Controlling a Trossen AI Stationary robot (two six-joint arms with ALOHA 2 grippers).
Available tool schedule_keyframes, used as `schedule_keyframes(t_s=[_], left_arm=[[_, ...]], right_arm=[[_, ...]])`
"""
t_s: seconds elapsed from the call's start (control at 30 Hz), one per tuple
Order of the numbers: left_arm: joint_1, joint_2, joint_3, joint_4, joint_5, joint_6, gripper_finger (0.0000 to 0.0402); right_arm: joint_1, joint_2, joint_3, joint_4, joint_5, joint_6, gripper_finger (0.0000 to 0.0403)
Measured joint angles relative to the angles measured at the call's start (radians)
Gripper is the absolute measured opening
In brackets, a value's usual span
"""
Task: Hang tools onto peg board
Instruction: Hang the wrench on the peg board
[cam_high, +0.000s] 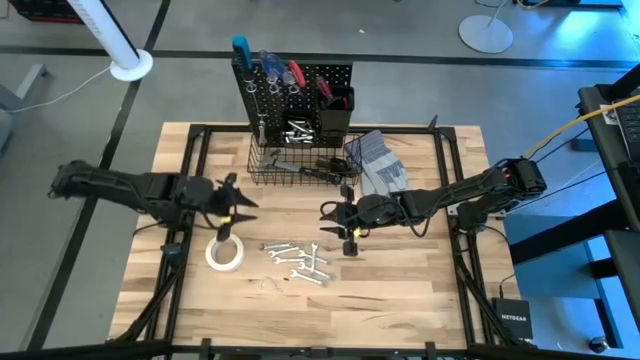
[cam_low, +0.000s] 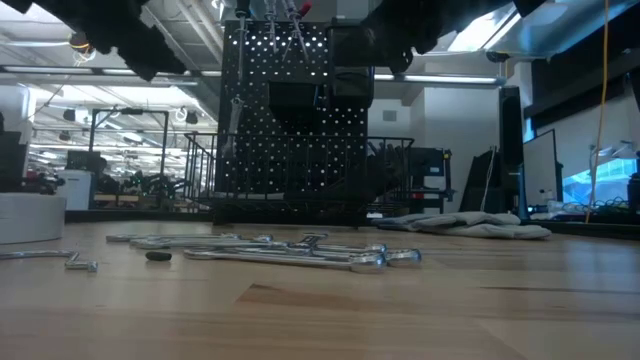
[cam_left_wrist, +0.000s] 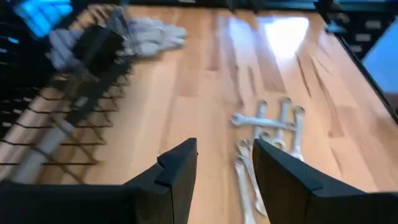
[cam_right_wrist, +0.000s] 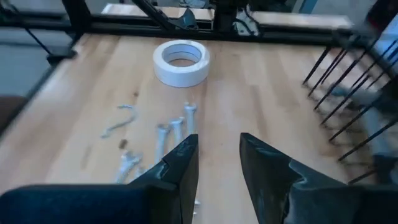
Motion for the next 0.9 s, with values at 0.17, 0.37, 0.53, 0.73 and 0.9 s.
schedule_keyframes(t_s=[0.17,0.37,0.53,0.73,0.9], left_arm=[[-0.142,0.112,0.000,0.000,-0.090,-0.090,0.0148],[-0.223,0.314,0.001,0.019,-0.107,-0.270,0.0148],[-0.226,0.510,0.067,0.017,-0.100,-0.333,0.0148],[-0.213,0.741,0.231,-0.092,-0.096,-0.336,0.0148],[-0.180,0.898,0.337,-0.207,-0.049,-0.337,0.0148]], right_arm=[[-0.001,0.000,0.000,-0.005,-0.102,0.085,0.0122],[0.043,0.000,0.000,-0.082,-0.143,0.161,0.0122],[0.126,0.013,0.000,-0.111,-0.054,0.182,0.0122],[0.184,0.069,0.000,-0.117,0.092,0.156,0.0122],[0.180,0.097,0.000,-0.134,0.108,0.149,0.0122]])
